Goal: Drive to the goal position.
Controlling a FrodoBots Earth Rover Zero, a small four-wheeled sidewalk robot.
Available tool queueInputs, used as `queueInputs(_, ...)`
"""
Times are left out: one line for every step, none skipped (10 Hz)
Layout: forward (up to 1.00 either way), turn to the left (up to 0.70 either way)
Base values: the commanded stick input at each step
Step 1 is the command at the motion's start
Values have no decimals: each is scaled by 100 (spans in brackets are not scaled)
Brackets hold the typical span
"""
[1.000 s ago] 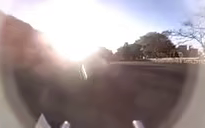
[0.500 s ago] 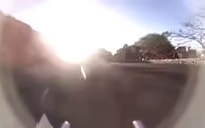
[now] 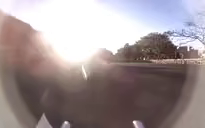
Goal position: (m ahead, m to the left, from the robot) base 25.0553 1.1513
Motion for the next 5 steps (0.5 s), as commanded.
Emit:
queueInputs(50, 0)
queueInputs(50, 0)
queueInputs(50, 0)
queueInputs(50, 0)
queueInputs(50, 0)
